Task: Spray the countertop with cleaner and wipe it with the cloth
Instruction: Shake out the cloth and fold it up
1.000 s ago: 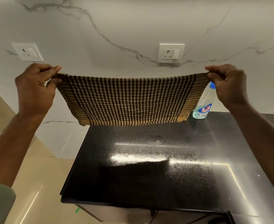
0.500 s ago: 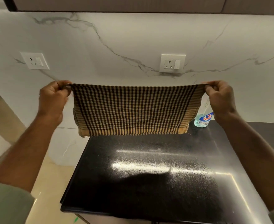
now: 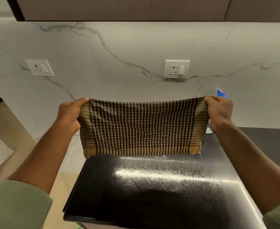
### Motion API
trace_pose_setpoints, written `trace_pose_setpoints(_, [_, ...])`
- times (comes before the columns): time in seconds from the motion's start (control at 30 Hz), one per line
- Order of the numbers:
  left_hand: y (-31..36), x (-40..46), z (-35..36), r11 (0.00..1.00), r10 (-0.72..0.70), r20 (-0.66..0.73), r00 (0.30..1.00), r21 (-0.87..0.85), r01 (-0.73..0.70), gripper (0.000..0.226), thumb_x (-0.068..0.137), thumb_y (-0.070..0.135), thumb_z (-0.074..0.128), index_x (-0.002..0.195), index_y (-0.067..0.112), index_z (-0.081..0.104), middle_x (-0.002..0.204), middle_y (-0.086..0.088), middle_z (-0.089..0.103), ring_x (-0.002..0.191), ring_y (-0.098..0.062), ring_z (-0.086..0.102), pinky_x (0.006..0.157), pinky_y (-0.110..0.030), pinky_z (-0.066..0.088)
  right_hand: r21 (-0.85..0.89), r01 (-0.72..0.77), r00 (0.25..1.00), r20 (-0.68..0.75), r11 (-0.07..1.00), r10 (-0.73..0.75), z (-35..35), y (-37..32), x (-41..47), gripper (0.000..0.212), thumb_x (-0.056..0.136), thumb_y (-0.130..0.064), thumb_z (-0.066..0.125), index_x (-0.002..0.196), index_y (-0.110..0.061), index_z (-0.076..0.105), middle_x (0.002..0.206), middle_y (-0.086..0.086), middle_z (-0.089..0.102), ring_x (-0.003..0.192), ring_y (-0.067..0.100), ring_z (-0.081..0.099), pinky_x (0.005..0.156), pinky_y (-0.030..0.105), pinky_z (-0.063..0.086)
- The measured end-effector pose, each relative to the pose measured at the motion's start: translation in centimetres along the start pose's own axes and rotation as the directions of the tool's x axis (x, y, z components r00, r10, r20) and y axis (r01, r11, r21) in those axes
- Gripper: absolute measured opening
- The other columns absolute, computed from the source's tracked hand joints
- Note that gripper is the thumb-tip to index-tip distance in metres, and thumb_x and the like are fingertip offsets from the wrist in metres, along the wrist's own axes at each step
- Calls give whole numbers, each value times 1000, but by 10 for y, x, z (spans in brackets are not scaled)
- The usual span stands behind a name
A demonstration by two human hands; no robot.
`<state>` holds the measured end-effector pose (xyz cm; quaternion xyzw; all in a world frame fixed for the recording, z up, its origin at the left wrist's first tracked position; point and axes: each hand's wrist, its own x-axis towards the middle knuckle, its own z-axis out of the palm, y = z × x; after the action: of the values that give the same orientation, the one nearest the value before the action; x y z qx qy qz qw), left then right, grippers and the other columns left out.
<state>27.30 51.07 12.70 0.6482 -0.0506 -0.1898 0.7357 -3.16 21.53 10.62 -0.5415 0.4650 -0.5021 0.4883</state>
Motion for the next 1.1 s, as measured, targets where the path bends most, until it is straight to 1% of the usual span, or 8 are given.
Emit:
trace_pose_setpoints(0.17, [-25,-2,22,947,-318,91,944,-21,321,20,87,25,78,94,8,71,89,-11,73,72,-27,70,61,-39,56,-79,-18,999,28,997,20,26,9,-27,8,83,-26,82,85,-19,78,85,3,77,82,20,75,82,39,64])
trace_pose_setpoints(0.33, [-50,-22,55,922,-371,139,918,-58,382,34,84,28,79,105,2,72,100,-18,75,87,-34,72,73,-45,59,-128,-47,992,107,991,61,55,19,-59,7,81,-26,84,79,-22,78,85,0,77,80,16,73,79,31,62])
trace_pose_setpoints(0.43, [-61,-39,76,953,-281,157,947,-71,295,31,82,20,83,102,-1,72,95,-20,75,83,-33,72,82,-50,62,-95,-52,967,243,994,74,71,17,-86,7,85,-23,81,91,-19,80,92,-2,77,89,14,72,86,30,61])
trace_pose_setpoints(0.57, [-74,-65,109,988,-153,218,964,2,156,12,87,16,79,89,5,74,78,-12,72,75,-26,69,70,-36,59,-37,-164,902,398,986,165,95,14,-118,6,86,-22,79,91,-19,81,88,0,79,89,18,75,88,42,62])
trace_pose_setpoints(0.67, [-83,-70,115,996,-46,278,959,81,25,6,89,18,77,83,18,79,81,-2,79,86,-22,75,72,-32,61,80,-214,858,492,974,149,100,14,-135,9,92,-20,72,94,-16,80,89,4,79,87,21,77,86,41,63])
trace_pose_setpoints(0.87, [-82,-70,103,989,16,456,890,127,-82,13,94,23,72,99,15,81,95,-7,80,95,-25,76,86,-35,60,202,-219,792,608,955,53,90,16,-143,31,98,-1,54,95,-16,81,93,8,79,86,17,76,81,30,60])
trace_pose_setpoints(0.97, [-79,-70,98,976,42,573,819,150,-155,23,86,24,79,106,11,79,98,-7,80,96,-22,76,83,-30,61,208,-222,749,662,953,30,85,19,-141,36,98,3,51,99,-18,81,101,7,79,100,23,75,89,36,60])
trace_pose_setpoints(1.1, [-81,-64,97,944,111,506,855,216,-250,17,86,13,79,102,12,79,94,-4,80,93,-21,76,79,-31,61,177,-201,698,716,963,14,81,19,-133,38,96,7,51,104,-17,80,105,5,78,103,20,73,90,35,60])
